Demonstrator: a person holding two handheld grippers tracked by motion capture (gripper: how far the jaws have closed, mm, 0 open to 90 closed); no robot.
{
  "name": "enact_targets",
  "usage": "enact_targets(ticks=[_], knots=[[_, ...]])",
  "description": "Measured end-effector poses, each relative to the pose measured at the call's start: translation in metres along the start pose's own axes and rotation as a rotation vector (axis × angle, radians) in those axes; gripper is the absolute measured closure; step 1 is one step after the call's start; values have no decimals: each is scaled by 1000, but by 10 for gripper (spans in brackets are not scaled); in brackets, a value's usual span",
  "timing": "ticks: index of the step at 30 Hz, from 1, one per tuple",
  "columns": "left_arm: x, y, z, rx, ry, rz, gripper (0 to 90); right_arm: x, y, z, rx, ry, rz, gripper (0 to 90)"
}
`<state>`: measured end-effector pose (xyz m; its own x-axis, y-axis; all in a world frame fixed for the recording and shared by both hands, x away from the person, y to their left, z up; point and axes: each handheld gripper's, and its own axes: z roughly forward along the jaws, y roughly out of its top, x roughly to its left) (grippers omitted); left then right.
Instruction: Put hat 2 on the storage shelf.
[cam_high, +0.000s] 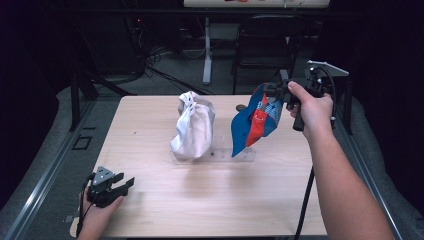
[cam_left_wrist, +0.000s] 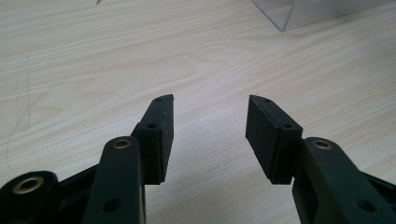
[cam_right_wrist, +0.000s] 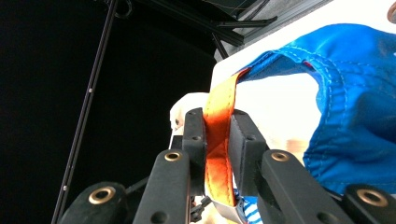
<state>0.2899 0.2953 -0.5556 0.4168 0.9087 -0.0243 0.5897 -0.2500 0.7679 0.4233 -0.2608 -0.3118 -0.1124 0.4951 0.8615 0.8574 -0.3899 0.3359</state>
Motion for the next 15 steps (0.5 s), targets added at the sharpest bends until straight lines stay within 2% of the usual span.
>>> enact_targets(ticks=[2,7,13,15], knots=[[0,0,0,2,1,2,525,0,1,-2,6,-5,-12,782],[1,0,-1,5,0,-1,525,-3,1,-5,3,-19,-5,781],[0,0,0,-1,0,1,525,-2,-2,6,7,-18,-4,781],[0,0,-1,2,1,1,525,-3,-3,12,29,-21,-15,781]])
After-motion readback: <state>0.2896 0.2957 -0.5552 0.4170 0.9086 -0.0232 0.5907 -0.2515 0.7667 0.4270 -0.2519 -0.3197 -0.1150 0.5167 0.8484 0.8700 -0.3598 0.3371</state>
